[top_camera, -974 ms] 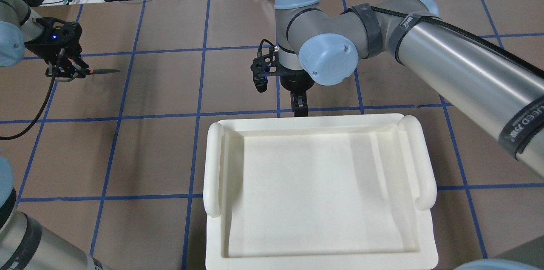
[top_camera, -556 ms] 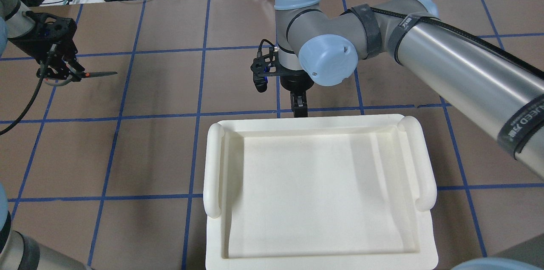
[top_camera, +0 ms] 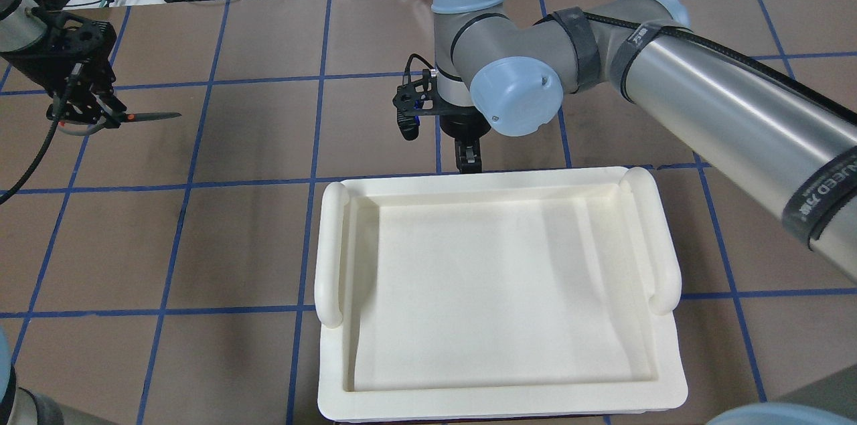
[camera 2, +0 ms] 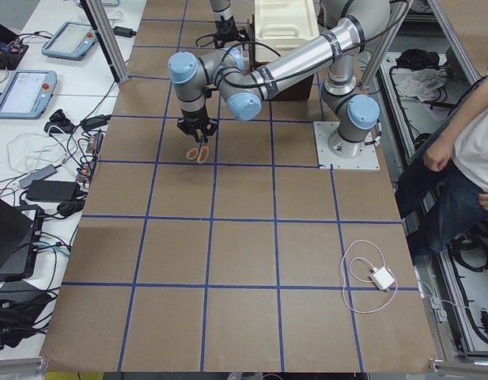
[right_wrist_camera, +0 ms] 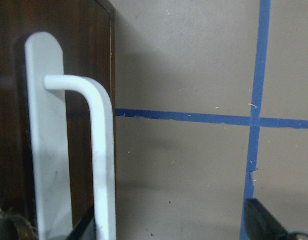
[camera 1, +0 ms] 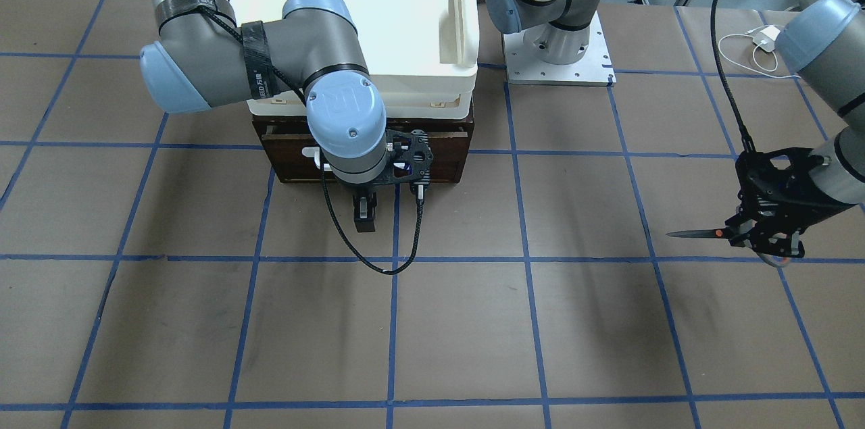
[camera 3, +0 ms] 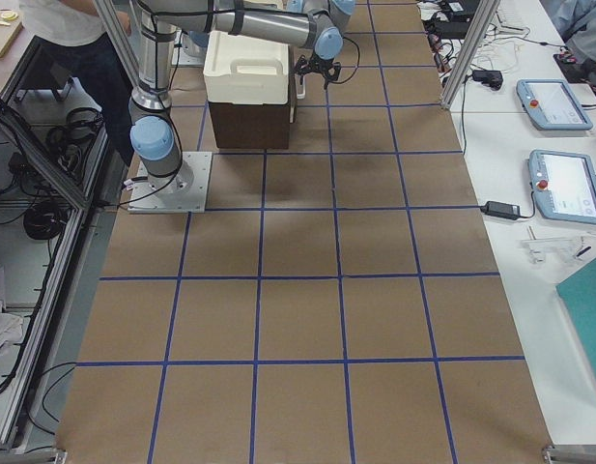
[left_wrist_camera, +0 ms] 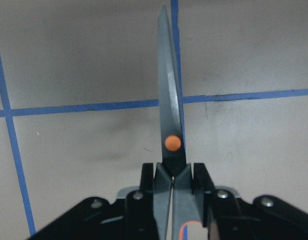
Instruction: Place scissors in drawer with both arms
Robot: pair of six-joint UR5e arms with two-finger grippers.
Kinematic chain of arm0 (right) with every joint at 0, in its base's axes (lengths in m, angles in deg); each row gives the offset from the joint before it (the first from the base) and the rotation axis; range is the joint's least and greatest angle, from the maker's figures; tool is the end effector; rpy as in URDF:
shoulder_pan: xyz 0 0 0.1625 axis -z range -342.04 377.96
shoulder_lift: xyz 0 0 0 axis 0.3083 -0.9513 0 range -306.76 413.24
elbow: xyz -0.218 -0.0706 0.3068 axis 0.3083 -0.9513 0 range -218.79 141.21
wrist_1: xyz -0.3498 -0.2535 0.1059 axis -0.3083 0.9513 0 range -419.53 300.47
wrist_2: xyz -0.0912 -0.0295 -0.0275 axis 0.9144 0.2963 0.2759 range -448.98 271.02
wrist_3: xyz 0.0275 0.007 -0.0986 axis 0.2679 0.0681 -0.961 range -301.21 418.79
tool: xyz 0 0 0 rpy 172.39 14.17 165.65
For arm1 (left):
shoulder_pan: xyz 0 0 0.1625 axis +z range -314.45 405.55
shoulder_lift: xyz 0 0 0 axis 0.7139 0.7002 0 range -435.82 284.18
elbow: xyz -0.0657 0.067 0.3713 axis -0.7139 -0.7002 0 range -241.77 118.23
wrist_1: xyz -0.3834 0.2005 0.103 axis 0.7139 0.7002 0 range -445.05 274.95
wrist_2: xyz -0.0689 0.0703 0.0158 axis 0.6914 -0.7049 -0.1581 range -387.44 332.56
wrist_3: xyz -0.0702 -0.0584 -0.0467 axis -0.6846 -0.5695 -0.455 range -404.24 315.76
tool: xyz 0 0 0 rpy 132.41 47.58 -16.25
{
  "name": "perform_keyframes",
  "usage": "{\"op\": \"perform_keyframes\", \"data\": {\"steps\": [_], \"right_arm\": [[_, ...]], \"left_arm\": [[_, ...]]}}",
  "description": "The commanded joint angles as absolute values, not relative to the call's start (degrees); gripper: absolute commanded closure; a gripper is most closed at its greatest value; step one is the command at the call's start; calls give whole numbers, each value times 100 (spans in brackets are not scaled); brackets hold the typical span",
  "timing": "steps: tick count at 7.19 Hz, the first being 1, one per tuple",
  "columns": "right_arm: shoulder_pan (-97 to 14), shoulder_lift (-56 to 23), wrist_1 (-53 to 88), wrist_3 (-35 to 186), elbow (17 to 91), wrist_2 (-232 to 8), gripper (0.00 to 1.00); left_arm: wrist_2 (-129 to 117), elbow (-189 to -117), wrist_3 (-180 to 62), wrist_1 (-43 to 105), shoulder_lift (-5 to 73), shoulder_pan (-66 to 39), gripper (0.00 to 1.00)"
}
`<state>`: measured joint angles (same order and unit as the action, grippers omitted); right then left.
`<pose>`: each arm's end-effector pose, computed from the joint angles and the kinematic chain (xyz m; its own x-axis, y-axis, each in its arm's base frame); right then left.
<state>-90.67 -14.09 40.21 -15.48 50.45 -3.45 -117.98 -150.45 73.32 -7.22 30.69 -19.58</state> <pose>0.3309 -0.5397 0.2365 0.0429 -0.9738 -0.2235 -0.9991 -0.0403 -0.0161 0.1374 -0.6113 0.3108 0.0475 0.9976 0.0510 0.9988 -0.0467 -0.0159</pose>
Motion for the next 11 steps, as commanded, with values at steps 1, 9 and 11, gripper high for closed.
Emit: {"op": "perform_keyframes", "data": {"steps": [1,9,11], "right_arm": [[-9068,-1408,4128,-1548,5025,-355,0],[-8989,-1250,4717,-1539,4771,-364,0],[-8936,-1189,4725,-1548,4690,-346,0]], "left_arm": [[-11910,-15045,7310,-727,3035,-1975,100],[-11990,-15045,7310,-727,3026,-1975,100],[-11972,-15054,7310,-718,3053,-1966,100]]}}
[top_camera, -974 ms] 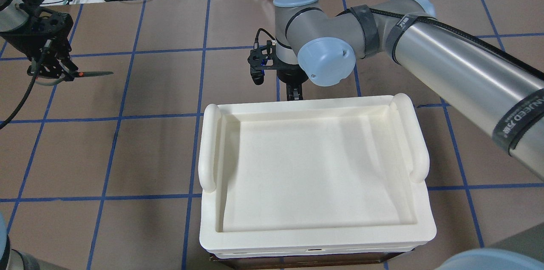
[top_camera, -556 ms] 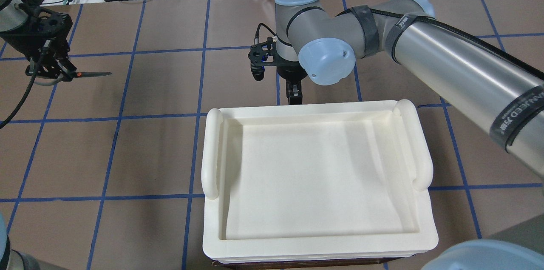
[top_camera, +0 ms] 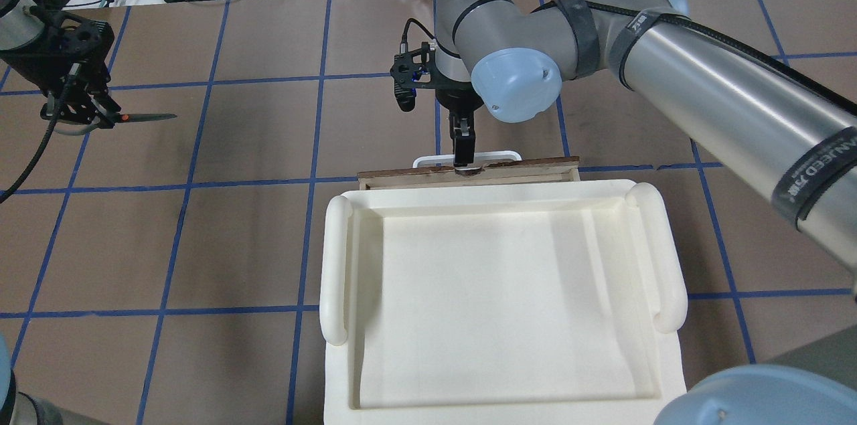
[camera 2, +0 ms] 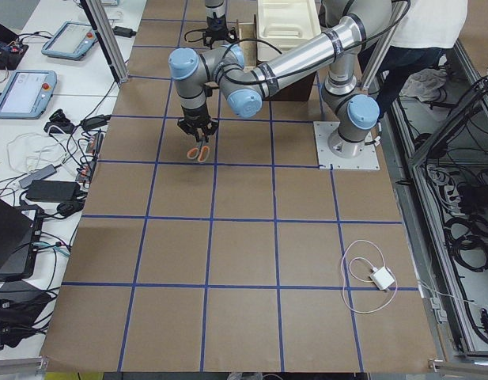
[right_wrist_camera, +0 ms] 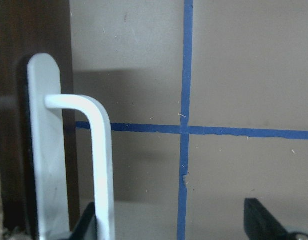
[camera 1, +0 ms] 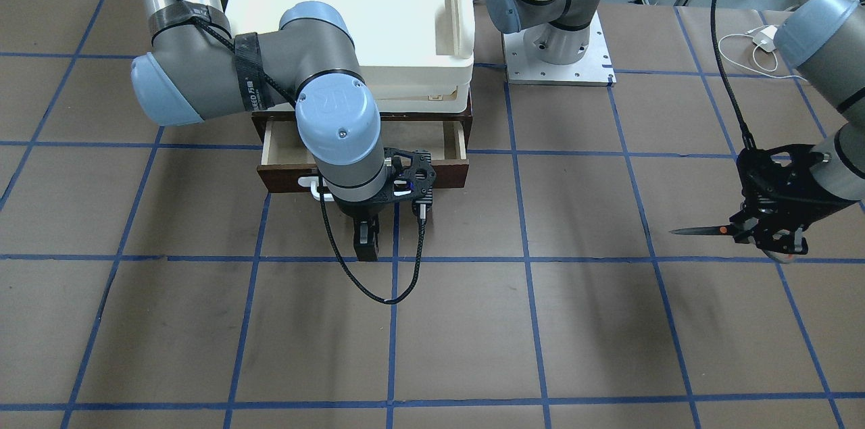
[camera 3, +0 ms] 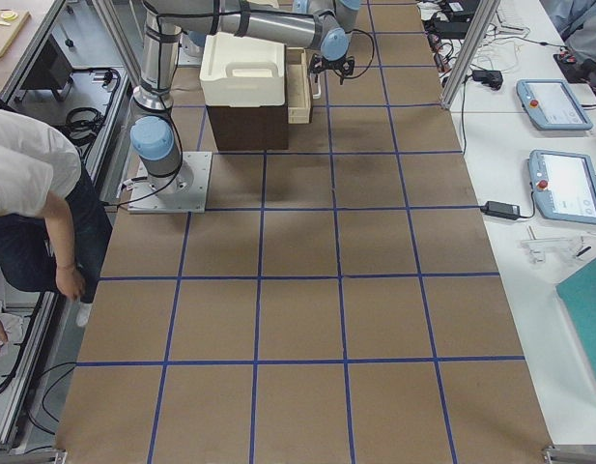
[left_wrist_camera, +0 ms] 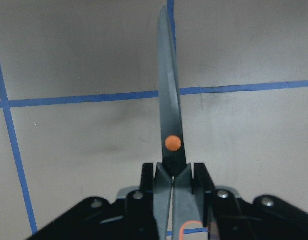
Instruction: Place scissors in drawer with both arms
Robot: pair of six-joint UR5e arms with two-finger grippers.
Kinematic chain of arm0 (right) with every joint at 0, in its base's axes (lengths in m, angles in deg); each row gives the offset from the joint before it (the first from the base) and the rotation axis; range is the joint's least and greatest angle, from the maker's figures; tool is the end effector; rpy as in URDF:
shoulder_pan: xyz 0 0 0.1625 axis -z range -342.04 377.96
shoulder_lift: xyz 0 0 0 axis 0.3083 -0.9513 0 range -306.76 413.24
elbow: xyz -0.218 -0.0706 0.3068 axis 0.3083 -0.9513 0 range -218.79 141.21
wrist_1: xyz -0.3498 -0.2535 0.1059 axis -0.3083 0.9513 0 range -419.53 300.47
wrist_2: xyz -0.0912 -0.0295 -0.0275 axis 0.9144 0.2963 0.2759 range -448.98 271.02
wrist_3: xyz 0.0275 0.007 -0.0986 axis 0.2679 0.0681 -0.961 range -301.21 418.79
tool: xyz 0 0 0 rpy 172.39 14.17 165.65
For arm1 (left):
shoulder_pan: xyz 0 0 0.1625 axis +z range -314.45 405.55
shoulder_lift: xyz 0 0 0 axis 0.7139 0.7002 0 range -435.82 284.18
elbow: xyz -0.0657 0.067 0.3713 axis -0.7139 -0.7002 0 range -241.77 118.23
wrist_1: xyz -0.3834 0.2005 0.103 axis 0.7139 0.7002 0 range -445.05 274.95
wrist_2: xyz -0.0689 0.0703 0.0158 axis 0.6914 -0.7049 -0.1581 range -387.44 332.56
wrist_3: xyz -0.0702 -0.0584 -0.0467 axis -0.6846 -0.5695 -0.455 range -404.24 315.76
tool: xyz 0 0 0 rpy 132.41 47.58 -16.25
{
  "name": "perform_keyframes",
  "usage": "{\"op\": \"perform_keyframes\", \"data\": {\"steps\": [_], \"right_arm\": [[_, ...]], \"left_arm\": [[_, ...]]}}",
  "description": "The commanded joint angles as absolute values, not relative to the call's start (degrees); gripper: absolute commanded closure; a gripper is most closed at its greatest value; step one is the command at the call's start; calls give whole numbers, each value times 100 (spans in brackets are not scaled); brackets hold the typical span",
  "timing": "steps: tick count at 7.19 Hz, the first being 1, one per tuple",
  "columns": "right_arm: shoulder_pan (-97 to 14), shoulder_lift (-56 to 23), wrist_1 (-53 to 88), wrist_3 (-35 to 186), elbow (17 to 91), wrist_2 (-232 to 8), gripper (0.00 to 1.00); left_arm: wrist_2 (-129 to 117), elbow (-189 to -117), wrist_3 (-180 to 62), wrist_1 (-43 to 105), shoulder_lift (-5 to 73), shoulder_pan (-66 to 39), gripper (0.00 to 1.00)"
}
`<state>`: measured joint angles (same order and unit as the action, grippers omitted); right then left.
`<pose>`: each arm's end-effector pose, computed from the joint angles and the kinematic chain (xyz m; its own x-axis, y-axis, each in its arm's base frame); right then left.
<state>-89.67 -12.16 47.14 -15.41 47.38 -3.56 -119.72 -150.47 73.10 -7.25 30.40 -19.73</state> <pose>0.3311 -0.5750 0.2511 0.0314 -0.9954 -0.0904 -0.9980 -0.0263 -0.0571 0.1383 -0.6097 0.3139 0.0461 0.9971 0.0604 0.9988 -0.0470 0.0136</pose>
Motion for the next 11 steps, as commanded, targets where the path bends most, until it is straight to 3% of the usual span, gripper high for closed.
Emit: {"op": "perform_keyframes", "data": {"steps": [1,11], "right_arm": [[-8918,-1163,4760,-1557,4682,-346,0],[-8804,-635,5287,-1557,4251,-364,0]], "left_arm": [[-11972,-15054,7310,-735,3070,-1966,100],[-11990,-15045,7310,-744,3035,-1957,100]]}}
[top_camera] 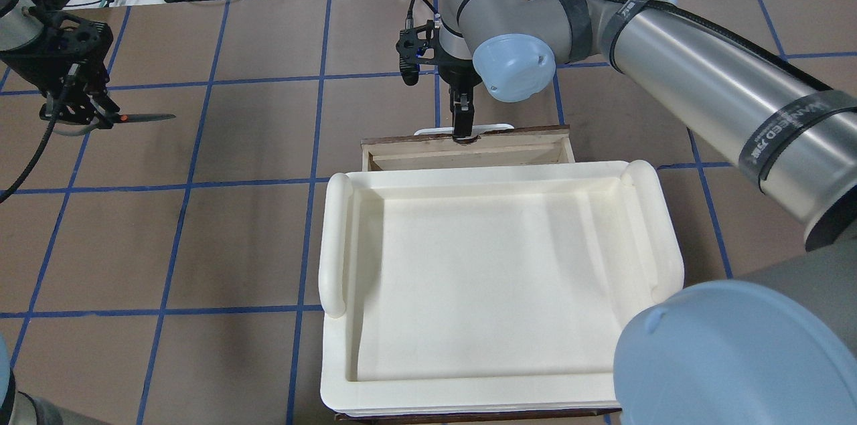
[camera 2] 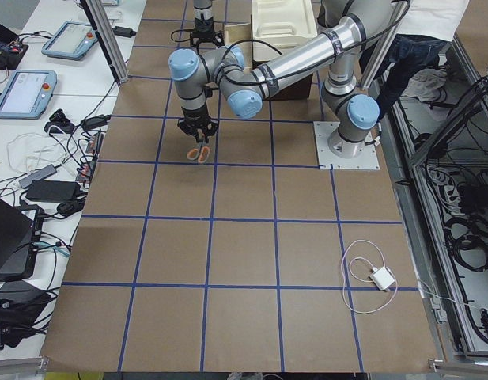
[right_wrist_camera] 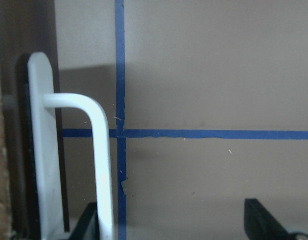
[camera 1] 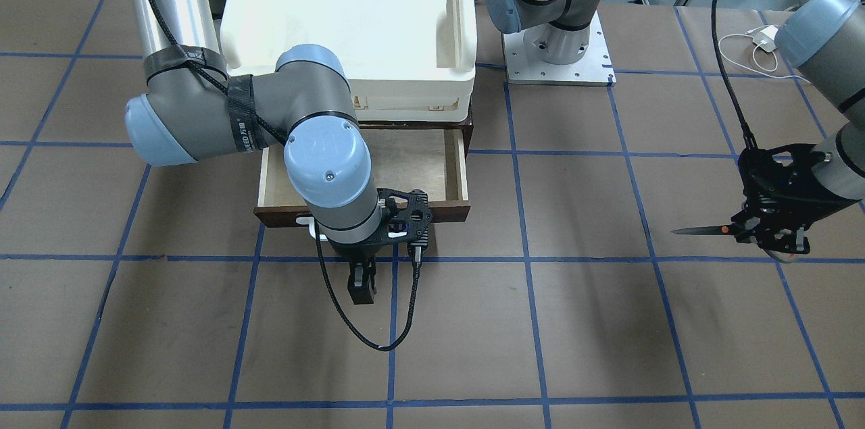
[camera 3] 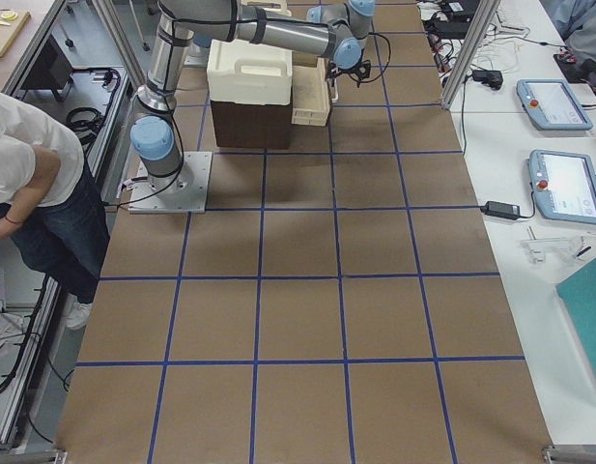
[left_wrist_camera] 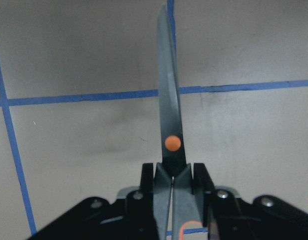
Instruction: Place scissors in drawer with both arms
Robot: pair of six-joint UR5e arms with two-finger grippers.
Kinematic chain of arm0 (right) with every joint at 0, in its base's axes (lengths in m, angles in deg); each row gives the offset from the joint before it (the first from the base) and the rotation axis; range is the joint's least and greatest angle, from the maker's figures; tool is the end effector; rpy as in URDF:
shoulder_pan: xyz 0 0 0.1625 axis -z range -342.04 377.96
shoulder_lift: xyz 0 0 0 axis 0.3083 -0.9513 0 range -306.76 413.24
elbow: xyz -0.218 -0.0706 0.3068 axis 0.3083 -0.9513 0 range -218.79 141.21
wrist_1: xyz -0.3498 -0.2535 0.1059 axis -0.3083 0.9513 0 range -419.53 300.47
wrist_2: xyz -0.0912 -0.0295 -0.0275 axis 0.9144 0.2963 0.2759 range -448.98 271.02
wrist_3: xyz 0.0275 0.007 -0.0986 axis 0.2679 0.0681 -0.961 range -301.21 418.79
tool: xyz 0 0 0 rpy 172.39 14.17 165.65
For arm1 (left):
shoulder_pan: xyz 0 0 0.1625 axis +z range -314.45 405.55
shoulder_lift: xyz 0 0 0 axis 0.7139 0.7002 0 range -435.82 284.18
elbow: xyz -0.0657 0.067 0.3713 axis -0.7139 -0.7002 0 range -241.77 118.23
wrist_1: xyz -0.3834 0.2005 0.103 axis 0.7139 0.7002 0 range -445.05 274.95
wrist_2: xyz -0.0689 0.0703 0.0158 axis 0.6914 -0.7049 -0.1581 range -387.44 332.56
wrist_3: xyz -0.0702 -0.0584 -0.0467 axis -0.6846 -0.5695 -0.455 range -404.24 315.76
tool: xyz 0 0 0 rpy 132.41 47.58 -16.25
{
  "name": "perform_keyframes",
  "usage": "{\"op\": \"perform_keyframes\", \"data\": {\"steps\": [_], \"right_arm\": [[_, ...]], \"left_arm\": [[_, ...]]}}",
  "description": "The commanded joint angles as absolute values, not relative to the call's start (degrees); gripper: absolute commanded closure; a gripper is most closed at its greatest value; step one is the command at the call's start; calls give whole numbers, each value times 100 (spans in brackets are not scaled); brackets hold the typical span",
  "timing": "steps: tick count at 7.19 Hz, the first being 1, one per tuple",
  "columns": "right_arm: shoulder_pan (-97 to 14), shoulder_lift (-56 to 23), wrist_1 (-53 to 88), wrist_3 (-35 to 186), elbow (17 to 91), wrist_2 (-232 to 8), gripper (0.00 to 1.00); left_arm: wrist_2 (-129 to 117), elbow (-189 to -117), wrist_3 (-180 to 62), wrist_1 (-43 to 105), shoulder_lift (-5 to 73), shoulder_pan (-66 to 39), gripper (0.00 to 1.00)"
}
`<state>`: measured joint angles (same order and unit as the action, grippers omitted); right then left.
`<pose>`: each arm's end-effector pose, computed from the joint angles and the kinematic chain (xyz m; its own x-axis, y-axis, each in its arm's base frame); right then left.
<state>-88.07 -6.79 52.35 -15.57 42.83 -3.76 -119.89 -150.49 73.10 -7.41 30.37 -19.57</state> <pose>0.3257 -0.6203 0.2364 0.0076 -0.9998 -0.0175 -0.9966 -0.0061 -0.0816 0.1404 -0.6093 0.3143 0.0432 0.9973 0.0591 0.9989 -0.0443 0.0176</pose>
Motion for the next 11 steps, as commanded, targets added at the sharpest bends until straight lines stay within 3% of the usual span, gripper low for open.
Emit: {"op": "perform_keyframes", "data": {"steps": [1,11], "right_arm": [[-8804,-635,5375,-1557,4242,-364,0],[-8804,-565,6131,-1592,4181,-135,0]], "left_arm": [[-11990,-15045,7310,-744,3035,-1957,100],[-11990,-15045,7318,-753,3035,-1931,100]]}}
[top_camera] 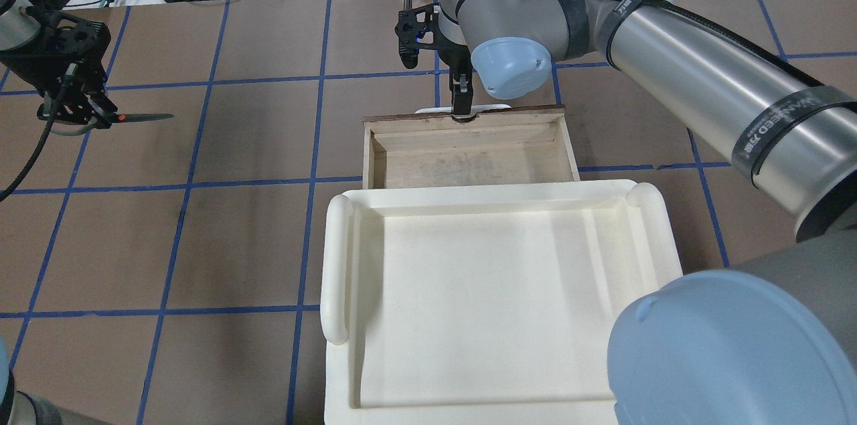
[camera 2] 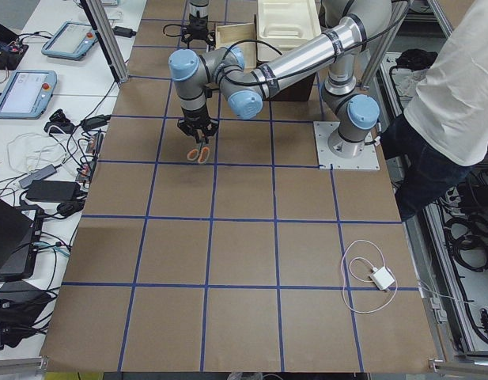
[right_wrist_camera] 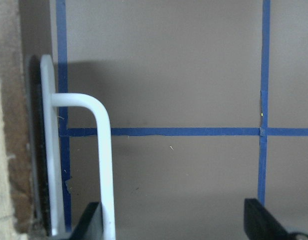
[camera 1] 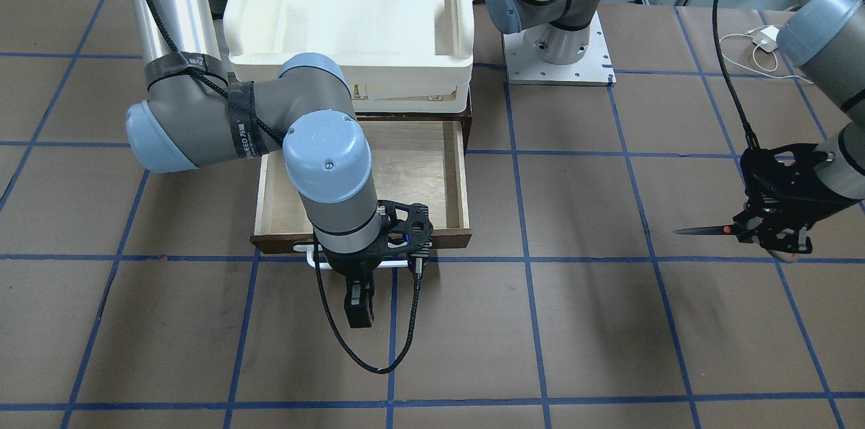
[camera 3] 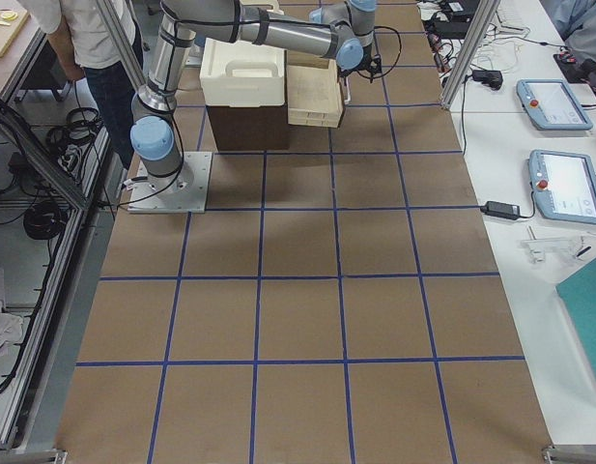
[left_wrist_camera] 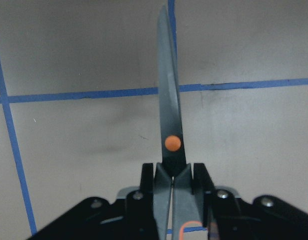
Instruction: Place scissors in drawer with both arms
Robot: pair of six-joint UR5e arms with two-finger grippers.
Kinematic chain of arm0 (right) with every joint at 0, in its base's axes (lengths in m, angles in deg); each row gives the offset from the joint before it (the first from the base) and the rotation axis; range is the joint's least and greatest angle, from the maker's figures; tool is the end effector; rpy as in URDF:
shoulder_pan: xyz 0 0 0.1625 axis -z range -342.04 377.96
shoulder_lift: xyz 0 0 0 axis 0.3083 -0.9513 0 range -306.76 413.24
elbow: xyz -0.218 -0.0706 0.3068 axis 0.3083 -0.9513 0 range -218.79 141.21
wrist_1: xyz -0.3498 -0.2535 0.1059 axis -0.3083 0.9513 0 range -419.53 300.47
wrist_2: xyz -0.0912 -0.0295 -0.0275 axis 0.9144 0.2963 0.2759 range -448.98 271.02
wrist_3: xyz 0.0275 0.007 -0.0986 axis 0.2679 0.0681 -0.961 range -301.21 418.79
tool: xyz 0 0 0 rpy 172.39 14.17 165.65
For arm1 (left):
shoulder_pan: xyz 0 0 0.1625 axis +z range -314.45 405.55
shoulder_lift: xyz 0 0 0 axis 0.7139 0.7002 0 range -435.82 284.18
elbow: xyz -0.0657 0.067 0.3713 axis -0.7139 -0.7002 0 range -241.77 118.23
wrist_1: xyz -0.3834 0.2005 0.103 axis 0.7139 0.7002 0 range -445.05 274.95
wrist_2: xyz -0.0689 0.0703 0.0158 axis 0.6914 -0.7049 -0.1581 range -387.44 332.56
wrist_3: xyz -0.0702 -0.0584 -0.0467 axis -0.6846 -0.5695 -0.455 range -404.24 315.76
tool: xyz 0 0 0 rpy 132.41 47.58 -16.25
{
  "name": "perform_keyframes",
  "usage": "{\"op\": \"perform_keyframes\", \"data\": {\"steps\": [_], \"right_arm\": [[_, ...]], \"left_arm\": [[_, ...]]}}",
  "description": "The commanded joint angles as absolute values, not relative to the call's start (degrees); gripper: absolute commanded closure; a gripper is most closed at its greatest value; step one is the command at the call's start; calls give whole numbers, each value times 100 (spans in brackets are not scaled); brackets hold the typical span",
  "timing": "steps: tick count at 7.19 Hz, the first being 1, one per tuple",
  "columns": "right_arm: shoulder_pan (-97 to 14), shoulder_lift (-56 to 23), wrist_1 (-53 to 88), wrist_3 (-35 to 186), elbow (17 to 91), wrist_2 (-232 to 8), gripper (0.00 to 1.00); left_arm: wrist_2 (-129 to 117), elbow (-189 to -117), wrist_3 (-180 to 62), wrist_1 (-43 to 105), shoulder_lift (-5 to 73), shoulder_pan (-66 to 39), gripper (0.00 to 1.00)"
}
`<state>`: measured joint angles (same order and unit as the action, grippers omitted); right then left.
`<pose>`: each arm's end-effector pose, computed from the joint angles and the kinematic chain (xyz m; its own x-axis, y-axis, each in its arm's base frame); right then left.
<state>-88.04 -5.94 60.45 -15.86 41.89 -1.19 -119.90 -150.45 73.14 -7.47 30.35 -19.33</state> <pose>0.3261 -0.6396 0.2492 0.0089 -0.9912 0.1322 -0.9969 -0.0190 -0.0758 0.1430 -0.6089 0.3150 0.0397 0.9976 0.0573 0.9990 -0.0408 0.0187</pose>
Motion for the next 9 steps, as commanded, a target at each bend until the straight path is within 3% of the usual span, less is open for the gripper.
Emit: {"op": "perform_keyframes", "data": {"steps": [1,6,9], "right_arm": [[-8804,-547,6166,-1583,4120,-153,0],[-8787,-547,6158,-1548,4040,-179,0],[-8366,-1274,5424,-1495,3978,-671,0]], "left_arm": [[-11981,-15045,7318,-753,3035,-1931,100],[-11938,-15045,6977,-744,2904,-2097,100],[-11920,-15037,6932,-736,2833,-2177,100]]}}
